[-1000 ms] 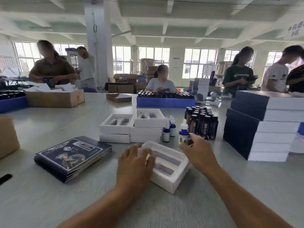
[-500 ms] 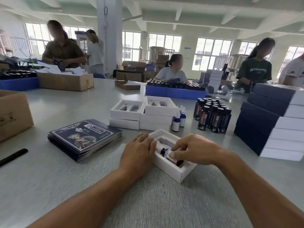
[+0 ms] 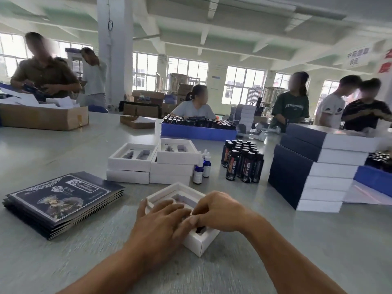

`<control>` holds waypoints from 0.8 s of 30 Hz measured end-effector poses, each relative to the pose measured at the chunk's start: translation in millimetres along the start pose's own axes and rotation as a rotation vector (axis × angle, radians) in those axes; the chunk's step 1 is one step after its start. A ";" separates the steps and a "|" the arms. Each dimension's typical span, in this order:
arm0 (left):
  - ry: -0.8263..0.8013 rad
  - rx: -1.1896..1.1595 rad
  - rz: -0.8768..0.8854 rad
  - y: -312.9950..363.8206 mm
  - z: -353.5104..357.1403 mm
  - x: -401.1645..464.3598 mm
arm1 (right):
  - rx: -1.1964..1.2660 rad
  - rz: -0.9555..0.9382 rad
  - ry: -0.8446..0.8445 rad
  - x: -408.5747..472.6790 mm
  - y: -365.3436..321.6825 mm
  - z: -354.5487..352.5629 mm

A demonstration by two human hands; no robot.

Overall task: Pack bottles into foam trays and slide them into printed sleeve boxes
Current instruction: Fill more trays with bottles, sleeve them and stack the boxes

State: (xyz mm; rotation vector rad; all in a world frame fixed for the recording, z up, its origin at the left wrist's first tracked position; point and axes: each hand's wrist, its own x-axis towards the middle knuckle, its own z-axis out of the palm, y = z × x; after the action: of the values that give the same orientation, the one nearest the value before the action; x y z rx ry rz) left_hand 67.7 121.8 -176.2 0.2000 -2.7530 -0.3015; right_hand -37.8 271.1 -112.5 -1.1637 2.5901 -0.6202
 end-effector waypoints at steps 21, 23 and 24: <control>0.200 -0.215 0.104 23.1 6.4 28.1 | 0.098 0.553 0.632 94.6 126.9 -24.5; 0.222 -0.284 0.115 20.9 10.8 30.7 | 0.052 0.563 0.649 112.0 130.8 -27.5; 0.233 -0.286 0.127 19.7 10.8 32.7 | 0.042 0.569 0.655 119.3 132.8 -29.4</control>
State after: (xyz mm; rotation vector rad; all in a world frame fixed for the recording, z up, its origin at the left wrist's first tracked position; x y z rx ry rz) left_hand 31.6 137.0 -170.4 -0.0145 -2.4458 -0.5910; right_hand -214.0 268.4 -153.4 -0.1596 3.1931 -1.0264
